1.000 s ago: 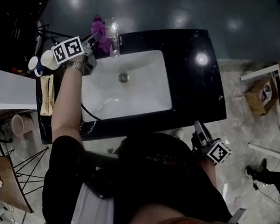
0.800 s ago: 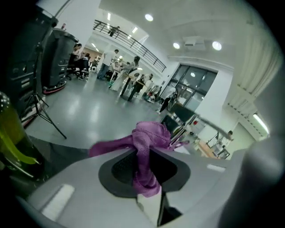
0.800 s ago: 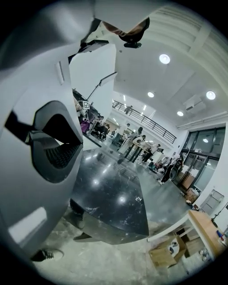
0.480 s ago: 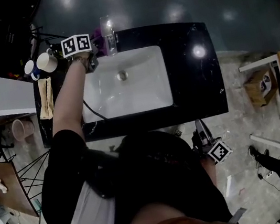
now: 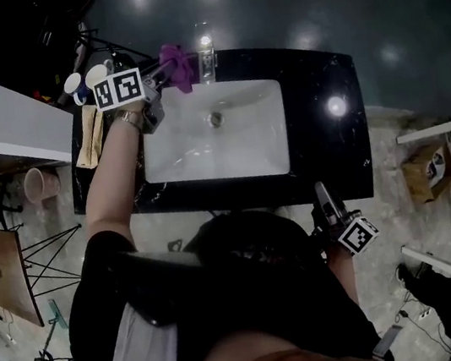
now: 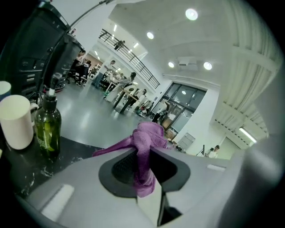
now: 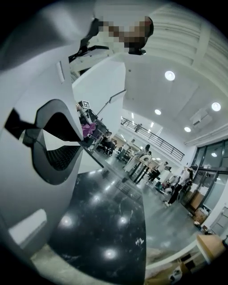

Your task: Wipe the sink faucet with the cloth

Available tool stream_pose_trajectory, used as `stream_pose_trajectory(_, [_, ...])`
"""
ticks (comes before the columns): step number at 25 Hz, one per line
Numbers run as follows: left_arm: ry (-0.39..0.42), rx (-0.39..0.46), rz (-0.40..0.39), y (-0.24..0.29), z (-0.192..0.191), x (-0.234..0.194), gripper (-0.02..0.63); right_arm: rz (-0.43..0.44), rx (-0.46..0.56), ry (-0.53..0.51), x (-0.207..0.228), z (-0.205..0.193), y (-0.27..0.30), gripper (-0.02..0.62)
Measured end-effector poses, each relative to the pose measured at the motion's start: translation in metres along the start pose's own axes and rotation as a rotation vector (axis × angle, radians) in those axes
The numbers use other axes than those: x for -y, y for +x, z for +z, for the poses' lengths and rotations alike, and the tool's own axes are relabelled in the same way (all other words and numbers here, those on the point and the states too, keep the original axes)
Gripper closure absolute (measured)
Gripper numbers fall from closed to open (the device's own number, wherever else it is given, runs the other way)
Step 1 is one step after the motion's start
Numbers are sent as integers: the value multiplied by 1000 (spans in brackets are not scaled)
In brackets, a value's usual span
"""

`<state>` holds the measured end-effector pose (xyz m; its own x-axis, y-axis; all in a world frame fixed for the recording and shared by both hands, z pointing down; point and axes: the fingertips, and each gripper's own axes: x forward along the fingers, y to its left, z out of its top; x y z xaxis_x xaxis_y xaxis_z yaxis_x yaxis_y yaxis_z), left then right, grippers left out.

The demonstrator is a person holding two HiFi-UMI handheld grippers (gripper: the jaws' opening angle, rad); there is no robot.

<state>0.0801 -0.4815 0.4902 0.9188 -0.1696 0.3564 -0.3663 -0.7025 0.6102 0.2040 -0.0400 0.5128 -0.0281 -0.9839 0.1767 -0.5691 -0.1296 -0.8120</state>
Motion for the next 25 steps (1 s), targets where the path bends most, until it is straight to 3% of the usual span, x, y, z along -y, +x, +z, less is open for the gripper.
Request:
stream_pose_trajectory(7, [-25,75,-160,-72,-52,111,528,260,-197,-151,-55,14,56,460])
stream_pose_trajectory(15, [-125,112,-266,-82,-163,224,528,506,-427,-362,-110,-8,66,351])
stream_pose_trajectory(22, [-213,145,-271,-79,-242,292,528,658,-626,-418,-111,-51,26,294])
stream_pose_trajectory(25, [-256,186,-257,-87,-262,306,528,721,-702,-446,-111,-71,5,304])
